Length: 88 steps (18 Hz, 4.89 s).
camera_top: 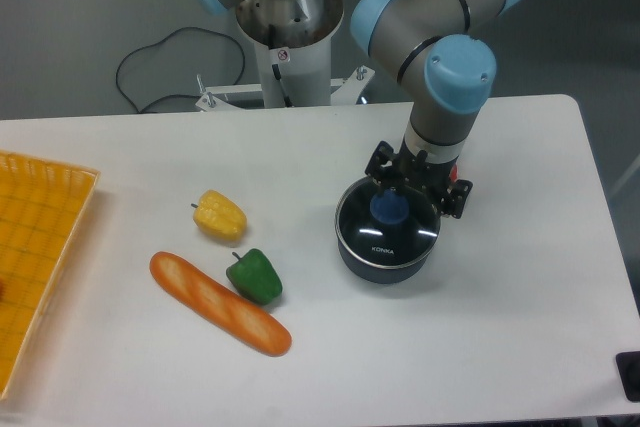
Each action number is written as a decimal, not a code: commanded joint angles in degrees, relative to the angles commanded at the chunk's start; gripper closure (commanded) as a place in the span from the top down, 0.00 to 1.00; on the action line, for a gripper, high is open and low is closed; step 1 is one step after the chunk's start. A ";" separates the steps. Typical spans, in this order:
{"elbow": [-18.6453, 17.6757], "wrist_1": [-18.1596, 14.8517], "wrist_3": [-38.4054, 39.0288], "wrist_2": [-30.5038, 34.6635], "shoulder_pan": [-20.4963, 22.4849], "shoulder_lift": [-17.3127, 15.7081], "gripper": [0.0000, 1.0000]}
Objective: Open the lid
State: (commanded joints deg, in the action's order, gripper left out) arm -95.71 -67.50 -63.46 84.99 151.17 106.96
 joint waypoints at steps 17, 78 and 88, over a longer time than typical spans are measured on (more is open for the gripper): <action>-2.02 0.18 0.97 3.52 -1.67 0.70 1.00; 2.90 -0.44 -15.55 3.34 -0.53 0.97 0.59; 2.90 -0.44 -15.55 3.78 -0.79 0.97 0.59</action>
State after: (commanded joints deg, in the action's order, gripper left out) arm -92.81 -67.94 -79.01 88.77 150.38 107.93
